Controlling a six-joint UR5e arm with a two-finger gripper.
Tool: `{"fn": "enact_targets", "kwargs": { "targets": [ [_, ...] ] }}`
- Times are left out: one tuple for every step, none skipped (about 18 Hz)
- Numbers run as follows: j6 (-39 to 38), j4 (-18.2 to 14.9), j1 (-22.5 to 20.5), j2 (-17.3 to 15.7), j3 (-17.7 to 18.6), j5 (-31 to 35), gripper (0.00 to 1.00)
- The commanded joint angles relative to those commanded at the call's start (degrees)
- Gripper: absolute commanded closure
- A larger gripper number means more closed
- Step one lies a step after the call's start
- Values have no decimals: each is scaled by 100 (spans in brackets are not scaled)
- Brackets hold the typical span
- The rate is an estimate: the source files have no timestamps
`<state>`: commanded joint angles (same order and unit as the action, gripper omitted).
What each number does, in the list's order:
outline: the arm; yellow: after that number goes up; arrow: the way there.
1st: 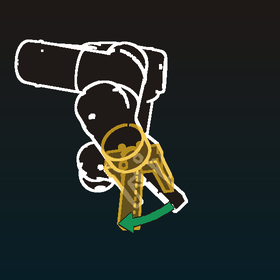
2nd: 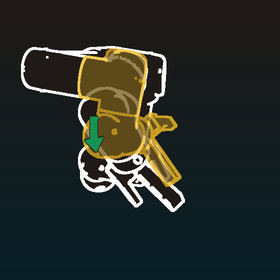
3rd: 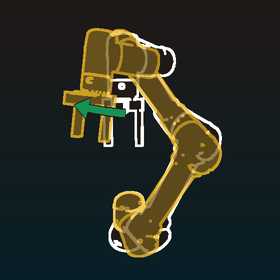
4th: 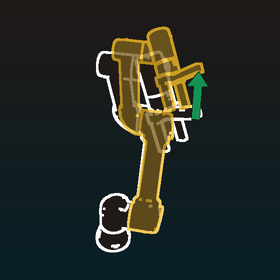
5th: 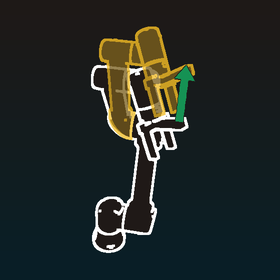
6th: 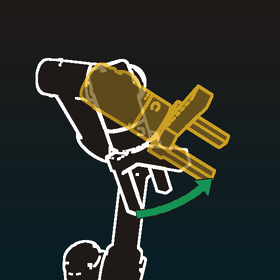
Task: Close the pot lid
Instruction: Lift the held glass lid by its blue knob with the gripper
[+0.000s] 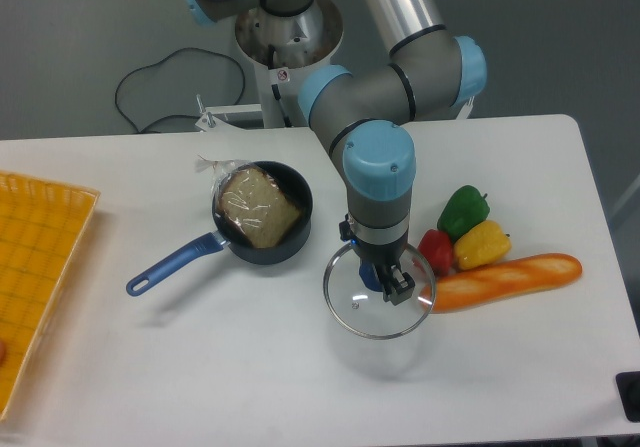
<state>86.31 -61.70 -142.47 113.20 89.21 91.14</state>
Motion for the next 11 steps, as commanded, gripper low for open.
{"fn": "enact_targets", "kwargs": {
  "targets": [
    [0,0,0,-9,9,0,39],
    [0,0,0,-18,9,0,39],
    [0,0,0,-26,9,0,39],
    [9,0,0,-26,9,0,39],
    [0,0,0,-26,9,0,39],
    [0,0,0,-35,9,0,39],
    [0,0,0,-35,9,0,39],
    [0,0,-9,-70,35,0,39],
    [0,-9,0,-88,53,0,39],
    [-9,-9,0,-105,70,0,39],
    [-9,-17,0,-114,70,0,39]
  ]
}}
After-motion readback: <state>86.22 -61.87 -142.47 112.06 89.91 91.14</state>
